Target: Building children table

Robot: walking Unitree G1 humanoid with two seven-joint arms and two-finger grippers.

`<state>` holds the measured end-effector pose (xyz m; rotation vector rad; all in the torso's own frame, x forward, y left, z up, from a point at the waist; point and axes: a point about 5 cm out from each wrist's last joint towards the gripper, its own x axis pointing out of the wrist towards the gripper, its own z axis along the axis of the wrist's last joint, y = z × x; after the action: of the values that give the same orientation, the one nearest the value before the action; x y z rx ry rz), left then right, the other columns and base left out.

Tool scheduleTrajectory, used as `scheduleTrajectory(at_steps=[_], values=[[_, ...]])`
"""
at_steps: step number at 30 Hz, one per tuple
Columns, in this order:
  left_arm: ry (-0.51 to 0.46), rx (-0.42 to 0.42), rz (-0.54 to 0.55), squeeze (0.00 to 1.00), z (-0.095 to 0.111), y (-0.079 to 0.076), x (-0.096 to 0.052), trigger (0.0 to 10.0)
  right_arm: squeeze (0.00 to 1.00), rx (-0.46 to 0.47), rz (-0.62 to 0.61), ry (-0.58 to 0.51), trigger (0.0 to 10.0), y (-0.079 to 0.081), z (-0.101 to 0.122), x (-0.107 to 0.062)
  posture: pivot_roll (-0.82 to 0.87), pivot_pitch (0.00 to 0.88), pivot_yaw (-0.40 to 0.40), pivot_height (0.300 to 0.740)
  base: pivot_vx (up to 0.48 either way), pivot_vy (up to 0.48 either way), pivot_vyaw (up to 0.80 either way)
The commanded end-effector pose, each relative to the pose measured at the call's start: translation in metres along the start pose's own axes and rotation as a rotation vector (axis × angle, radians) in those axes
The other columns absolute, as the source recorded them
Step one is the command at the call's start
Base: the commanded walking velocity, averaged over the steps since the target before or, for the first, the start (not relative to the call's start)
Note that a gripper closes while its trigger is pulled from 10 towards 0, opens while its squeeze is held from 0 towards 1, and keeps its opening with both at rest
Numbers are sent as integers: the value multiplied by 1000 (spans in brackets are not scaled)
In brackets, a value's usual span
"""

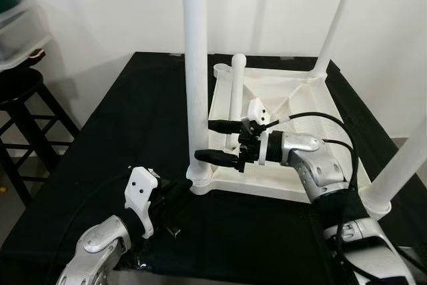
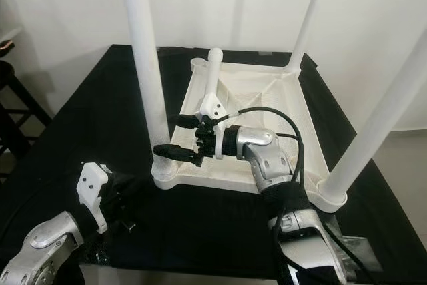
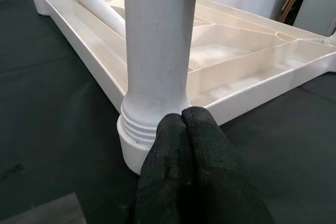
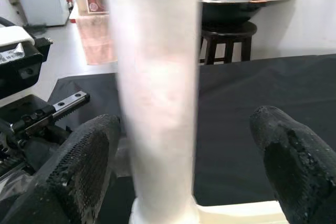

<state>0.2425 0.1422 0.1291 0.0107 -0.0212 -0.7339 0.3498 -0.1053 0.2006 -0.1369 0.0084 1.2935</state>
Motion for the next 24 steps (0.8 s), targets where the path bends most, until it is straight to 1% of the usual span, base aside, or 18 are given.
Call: scheduleTrajectory(at_steps=[1,3,4,5,11,16,21,22,23,24], values=[[1,1,-11,0,1,-3,-1,10000,0,5,46,1,10000,-1,-1,5,79,48,-22,740,0,0,0],[1,1,-12,0,1,-3,-2,10000,0,7,60,4,10000,-3,-1,6,79,48,-22,740,0,0,0],[2,1,-11,0,2,-4,-2,10000,0,7,77,8,2118,-4,0,7,85,52,-24,740,0,0,0],[2,1,-11,0,2,-4,-3,10000,0,5,94,13,0,-6,2,8,89,57,-26,740,0,0,0],[3,-1,-10,0,3,-6,-4,10000,0,3,122,34,0,-9,4,12,93,63,-28,740,0,0,0],[2,-4,-11,0,3,-7,-5,10000,0,13,159,41,0,-6,-4,18,95,66,-29,740,0,0,0],[1,-5,-11,0,3,-7,-4,10000,0,18,103,41,0,-5,-10,20,91,66,-31,740,0,0,0],[0,-6,-10,0,3,-8,-4,10000,0,4,-17,62,0,-8,-17,17,86,69,-39,740,0,0,0],[0,-6,-10,0,4,-8,-5,10000,0,-6,-75,75,0,-10,-20,16,86,69,-39,740,0,0,0],[-1,-6,-8,0,4,-8,-5,10000,0,11,-207,101,0,-9,-29,14,76,73,-45,740,0,0,0]])
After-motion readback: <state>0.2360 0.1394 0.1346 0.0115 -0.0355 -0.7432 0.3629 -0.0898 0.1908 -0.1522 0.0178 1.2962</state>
